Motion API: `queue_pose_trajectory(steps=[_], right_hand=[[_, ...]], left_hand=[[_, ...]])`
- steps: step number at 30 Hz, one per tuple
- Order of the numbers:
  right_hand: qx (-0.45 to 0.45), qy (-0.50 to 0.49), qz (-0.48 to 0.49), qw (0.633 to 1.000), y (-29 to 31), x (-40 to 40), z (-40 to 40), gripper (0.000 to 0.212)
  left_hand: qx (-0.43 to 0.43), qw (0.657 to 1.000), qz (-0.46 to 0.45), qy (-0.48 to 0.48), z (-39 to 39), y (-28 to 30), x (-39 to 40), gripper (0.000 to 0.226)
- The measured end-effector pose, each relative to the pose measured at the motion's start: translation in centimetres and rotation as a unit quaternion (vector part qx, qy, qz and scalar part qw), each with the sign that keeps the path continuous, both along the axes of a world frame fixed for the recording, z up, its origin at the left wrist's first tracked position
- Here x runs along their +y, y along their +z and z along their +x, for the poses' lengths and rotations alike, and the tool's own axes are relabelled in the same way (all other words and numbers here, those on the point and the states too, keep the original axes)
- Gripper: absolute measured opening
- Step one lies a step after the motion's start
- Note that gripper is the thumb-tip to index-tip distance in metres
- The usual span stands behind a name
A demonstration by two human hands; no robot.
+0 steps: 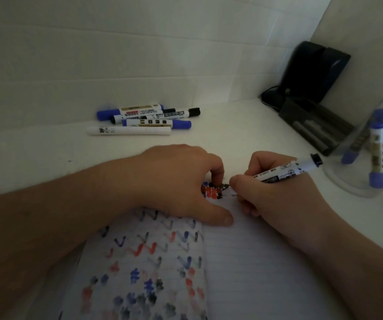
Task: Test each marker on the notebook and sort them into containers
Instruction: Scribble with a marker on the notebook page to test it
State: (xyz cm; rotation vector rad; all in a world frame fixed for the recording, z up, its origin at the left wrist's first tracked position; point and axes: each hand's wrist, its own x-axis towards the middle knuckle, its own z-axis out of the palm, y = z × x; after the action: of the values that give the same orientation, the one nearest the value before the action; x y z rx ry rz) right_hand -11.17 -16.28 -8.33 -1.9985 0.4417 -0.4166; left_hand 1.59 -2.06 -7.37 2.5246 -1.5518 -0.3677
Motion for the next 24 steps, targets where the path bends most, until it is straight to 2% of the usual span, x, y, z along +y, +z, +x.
queue_pose_trajectory(steps=[10,13,14,16,18,20,23,24], right_hand=[[-0.006,0.007,-0.014,1.000,-0.2,-0.2,0.0,0.023],[-0.034,0.016,-0.001,0.999,-0.4,-0.4,-0.1,0.027],[-0.059,0.020,0.023,0.998,-0.3,-0.6,-0.1,0.029],[-0.133,0.038,0.109,0.984,0.4,-1.4,-0.5,0.030],[-0.189,0.072,0.228,0.953,1.2,-2.3,-1.0,0.026],[-0.197,0.087,0.290,0.933,1.7,-2.8,-1.1,0.014],[-0.165,0.086,0.310,0.933,1.4,-3.1,-0.9,0.006],[-0.153,0.087,0.323,0.930,1.3,-3.1,-0.8,0.009]], left_hand=[[-0.001,1.000,0.001,0.000,-0.1,0.0,-0.1,0.062],[0.029,1.000,-0.007,0.009,0.1,0.0,0.1,0.065],[0.065,0.997,-0.037,0.023,0.2,0.1,0.3,0.062],[0.143,0.978,-0.142,0.053,0.8,0.2,0.3,0.042],[0.172,0.961,-0.209,0.064,1.1,0.2,0.2,0.024],[0.183,0.957,-0.223,0.046,0.9,0.0,0.2,0.018],[0.198,0.949,-0.246,0.022,0.5,-0.7,0.2,0.016],[0.193,0.948,-0.254,0.019,0.4,-0.7,0.1,0.016]])
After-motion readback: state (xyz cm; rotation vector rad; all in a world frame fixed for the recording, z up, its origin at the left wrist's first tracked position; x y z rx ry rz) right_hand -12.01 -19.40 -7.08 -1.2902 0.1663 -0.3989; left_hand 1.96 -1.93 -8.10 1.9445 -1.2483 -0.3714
